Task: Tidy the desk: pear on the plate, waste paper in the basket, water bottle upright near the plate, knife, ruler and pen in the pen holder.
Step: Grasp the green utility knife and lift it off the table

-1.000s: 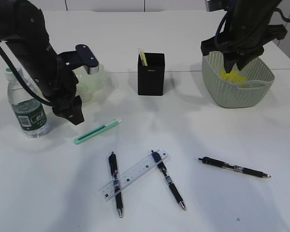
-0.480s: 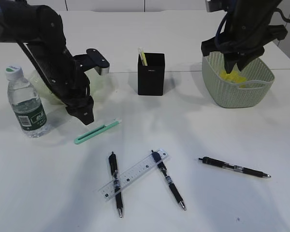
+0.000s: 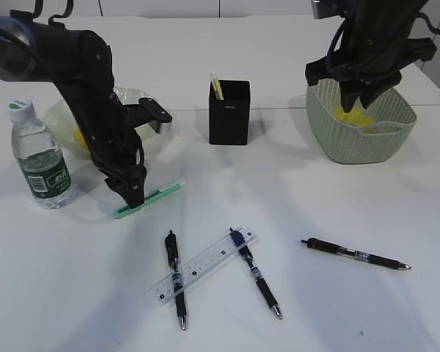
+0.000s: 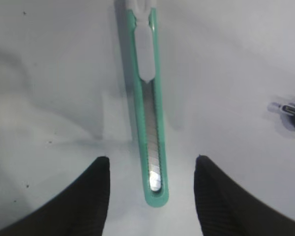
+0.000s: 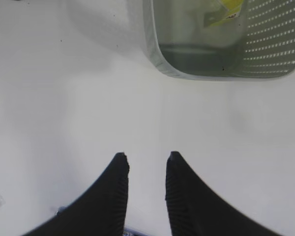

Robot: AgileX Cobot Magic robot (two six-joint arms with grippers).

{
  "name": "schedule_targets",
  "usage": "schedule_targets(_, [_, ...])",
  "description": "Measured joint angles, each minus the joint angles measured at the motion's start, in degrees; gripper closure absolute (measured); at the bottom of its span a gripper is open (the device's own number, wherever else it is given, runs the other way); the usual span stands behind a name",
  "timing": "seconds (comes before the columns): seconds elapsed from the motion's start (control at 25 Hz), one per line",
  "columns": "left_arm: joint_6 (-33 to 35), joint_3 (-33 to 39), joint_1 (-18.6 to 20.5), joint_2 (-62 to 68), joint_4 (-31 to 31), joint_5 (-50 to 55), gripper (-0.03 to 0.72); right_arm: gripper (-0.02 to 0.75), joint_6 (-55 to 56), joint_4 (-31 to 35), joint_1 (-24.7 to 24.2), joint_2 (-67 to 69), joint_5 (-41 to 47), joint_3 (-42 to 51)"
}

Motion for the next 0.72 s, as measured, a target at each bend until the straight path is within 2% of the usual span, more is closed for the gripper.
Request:
schedule_targets(0.44, [-0.10,0.00,0.00,1.25,0.00,0.33,0.304,0.537,0.00,0.00,0.00,0.00,0.00,0.00])
schedule_targets(0.72, [-0.10,-0.04,-1.47,1.73,0.37,0.07,0.304,0.537,0.00,0.00,0.00,0.00,-0.10,0.00])
